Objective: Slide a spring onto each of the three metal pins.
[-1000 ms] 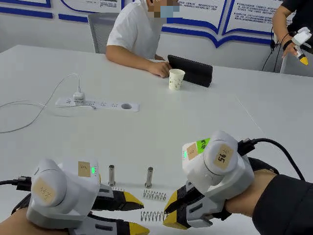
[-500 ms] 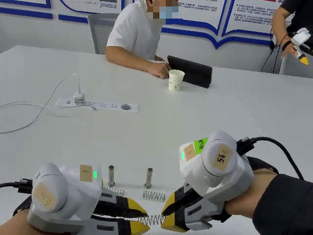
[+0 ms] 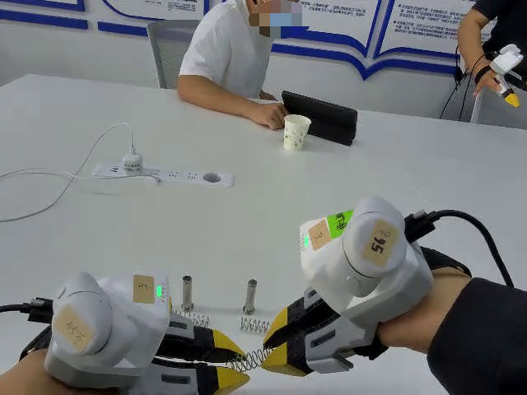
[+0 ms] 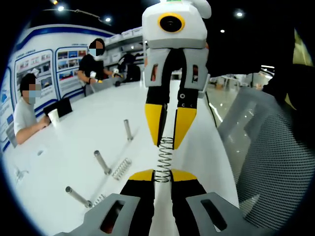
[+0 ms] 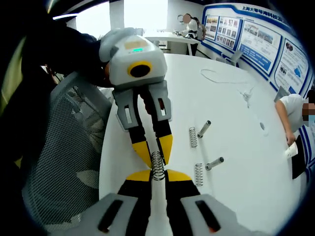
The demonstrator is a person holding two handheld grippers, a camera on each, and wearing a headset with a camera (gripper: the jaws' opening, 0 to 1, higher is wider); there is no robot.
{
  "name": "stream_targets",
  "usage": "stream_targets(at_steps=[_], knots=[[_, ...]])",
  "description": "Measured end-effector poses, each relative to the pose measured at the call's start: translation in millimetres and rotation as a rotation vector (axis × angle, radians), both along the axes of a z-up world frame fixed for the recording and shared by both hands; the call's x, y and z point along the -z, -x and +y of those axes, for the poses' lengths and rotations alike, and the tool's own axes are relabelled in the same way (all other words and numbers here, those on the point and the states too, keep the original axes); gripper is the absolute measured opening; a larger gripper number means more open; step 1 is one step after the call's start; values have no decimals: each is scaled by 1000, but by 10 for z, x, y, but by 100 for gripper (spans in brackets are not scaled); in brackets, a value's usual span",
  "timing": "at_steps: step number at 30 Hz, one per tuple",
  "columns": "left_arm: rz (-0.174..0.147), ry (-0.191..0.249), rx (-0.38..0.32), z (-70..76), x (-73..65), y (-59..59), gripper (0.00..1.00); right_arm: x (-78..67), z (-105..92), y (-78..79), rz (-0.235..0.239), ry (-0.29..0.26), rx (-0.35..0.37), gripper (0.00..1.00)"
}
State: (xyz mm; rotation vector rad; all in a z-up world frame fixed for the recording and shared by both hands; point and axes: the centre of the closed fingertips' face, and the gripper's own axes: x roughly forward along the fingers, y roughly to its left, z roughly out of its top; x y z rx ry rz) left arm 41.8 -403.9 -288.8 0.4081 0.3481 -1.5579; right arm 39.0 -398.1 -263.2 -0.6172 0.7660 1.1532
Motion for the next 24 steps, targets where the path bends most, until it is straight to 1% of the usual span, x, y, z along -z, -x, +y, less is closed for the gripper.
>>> stream_targets(at_steps=[4,14,19,24], knots=[[-2,1,1,-1,3,-1,12,-43,45,-12,-7,-14,-3,11],[-9,6,10,-20,-7,15,11,-117,144,-27,-26,-24,-19,11],[-15,10,11,-31,-16,16,11,-141,192,-34,-35,-29,-28,11],[-21,9,13,-28,-15,21,11,-134,194,-32,-33,-27,-31,12]])
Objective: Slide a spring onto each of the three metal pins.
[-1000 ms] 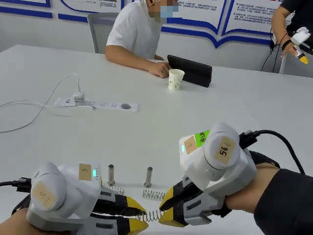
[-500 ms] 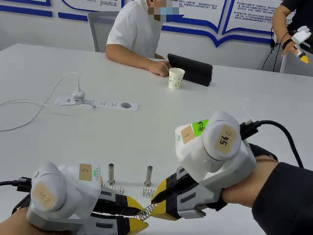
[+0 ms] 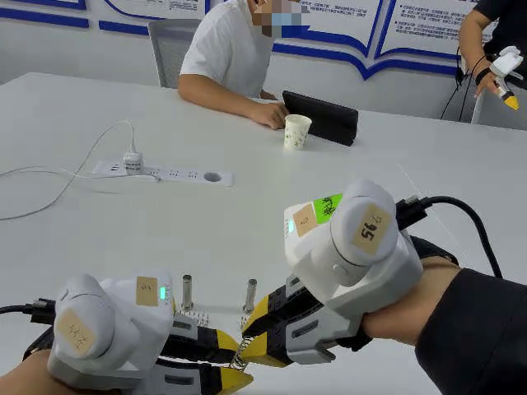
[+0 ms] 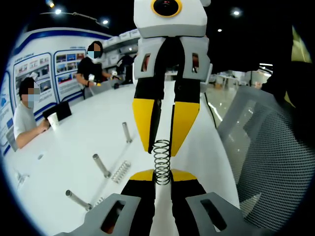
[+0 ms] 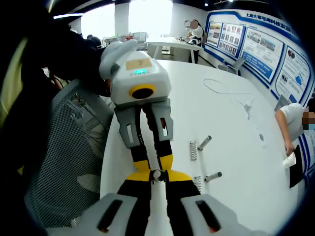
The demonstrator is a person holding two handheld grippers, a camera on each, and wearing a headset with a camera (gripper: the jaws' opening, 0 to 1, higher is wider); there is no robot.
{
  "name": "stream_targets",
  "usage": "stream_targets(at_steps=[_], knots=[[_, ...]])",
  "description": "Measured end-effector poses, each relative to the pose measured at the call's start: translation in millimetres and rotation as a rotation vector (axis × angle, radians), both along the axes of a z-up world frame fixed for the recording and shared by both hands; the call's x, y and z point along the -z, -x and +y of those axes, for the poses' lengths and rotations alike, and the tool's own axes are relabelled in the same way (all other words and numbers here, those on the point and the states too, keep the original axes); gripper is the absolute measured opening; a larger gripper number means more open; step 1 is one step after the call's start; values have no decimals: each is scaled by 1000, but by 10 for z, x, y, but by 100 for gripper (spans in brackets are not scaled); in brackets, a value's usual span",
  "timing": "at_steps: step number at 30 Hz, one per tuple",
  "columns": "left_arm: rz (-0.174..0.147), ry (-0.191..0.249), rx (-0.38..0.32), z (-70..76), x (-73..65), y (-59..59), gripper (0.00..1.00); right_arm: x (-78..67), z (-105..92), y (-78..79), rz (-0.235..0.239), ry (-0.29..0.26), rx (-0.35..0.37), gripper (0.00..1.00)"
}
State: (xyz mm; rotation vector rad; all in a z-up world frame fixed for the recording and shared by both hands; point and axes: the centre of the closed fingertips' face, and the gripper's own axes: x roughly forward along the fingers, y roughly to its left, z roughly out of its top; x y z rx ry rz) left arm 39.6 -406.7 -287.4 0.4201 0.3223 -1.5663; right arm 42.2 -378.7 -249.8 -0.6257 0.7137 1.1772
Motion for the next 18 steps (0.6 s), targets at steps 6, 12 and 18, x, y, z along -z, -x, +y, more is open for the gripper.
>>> stream_targets(at_steps=[6,12,18], knots=[[-2,8,2,-9,-11,-2,10,20,-16,8,11,8,2,12],[-4,12,2,-12,-22,-2,10,56,-34,12,19,18,5,12],[-7,17,4,-25,-49,12,10,65,-21,18,24,20,2,12]])
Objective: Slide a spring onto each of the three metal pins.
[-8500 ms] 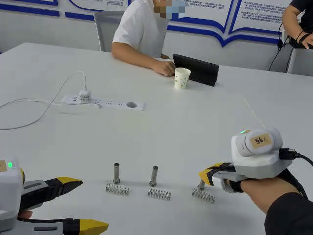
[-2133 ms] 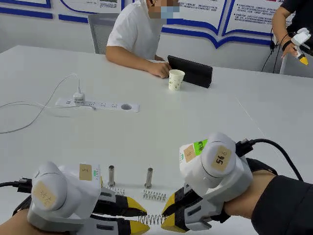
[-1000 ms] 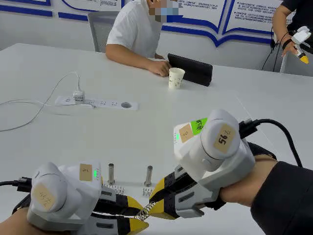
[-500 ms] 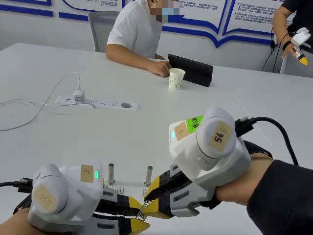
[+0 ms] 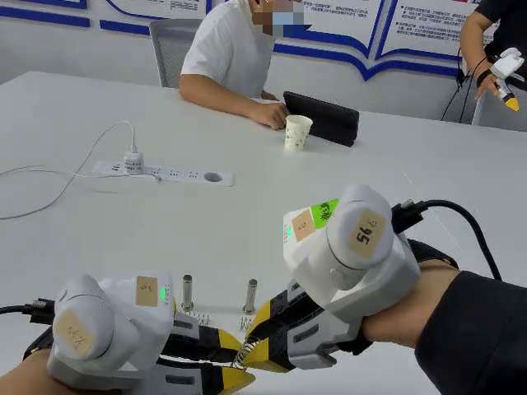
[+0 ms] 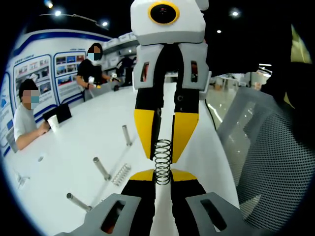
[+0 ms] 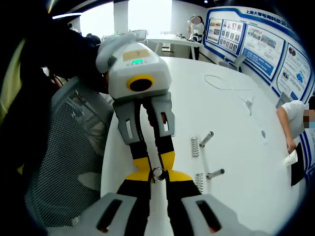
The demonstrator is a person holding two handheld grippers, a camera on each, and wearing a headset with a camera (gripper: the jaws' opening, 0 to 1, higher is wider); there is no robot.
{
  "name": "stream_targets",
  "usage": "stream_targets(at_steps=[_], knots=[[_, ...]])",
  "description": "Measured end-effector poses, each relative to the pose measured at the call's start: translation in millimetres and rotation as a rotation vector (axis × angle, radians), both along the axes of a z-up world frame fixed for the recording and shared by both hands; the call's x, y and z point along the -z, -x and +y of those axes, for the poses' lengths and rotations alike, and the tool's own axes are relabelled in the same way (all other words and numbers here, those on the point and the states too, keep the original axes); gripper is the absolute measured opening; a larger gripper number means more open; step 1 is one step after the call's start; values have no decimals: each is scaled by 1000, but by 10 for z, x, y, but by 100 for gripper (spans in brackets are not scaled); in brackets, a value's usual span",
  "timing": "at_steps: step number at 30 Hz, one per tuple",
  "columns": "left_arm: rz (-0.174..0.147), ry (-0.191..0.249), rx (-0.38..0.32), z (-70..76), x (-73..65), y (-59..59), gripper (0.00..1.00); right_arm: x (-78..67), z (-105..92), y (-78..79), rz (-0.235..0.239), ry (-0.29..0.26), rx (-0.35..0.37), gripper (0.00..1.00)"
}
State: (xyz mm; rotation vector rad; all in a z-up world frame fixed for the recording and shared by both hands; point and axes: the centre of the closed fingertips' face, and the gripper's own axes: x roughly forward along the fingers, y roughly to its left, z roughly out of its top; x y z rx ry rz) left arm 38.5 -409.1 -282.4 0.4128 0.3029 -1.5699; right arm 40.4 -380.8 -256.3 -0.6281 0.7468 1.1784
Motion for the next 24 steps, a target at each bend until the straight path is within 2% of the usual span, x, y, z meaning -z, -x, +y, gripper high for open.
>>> stream_targets(at_steps=[9,24], knots=[[7,5,-5,-11,-5,0,12,-9,-15,9,-1,5,0,12],[34,15,-29,38,-34,-16,23,-58,-189,-49,-8,24,35,12]])
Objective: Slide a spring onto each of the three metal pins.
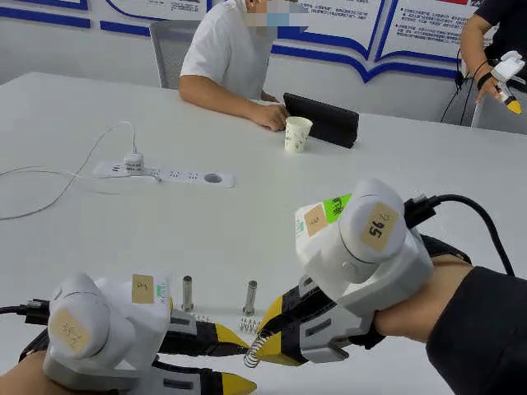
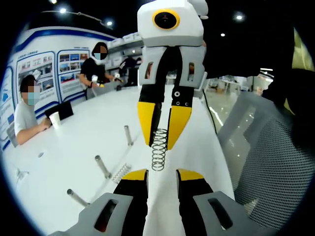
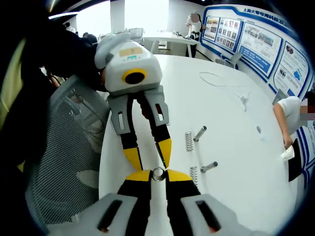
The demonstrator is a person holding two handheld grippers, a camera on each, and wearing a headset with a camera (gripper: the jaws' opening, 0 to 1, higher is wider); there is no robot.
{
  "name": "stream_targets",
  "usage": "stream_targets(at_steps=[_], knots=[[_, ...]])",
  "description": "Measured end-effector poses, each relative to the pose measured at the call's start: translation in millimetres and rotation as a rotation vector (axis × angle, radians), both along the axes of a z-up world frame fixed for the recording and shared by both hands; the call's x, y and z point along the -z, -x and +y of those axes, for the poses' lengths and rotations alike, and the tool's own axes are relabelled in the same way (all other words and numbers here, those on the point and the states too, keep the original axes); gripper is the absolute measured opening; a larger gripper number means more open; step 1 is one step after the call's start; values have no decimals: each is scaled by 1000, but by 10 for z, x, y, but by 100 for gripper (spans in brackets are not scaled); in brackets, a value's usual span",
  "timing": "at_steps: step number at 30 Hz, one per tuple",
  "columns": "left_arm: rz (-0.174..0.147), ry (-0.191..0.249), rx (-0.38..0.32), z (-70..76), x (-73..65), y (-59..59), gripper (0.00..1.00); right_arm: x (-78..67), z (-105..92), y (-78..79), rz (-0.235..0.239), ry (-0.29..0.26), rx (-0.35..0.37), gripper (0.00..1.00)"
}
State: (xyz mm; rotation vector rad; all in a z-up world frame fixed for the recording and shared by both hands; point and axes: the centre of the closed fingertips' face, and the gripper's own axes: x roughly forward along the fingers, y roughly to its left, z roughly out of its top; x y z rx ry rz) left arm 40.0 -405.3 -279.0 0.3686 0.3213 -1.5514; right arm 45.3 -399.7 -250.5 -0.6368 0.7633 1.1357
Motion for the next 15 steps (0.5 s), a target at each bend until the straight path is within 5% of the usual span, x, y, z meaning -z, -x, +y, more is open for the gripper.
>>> stream_targets(at_steps=[15], knots=[[14,8,-68,214,-21,-122,30,-81,-387,-147,-15,23,86,12]])
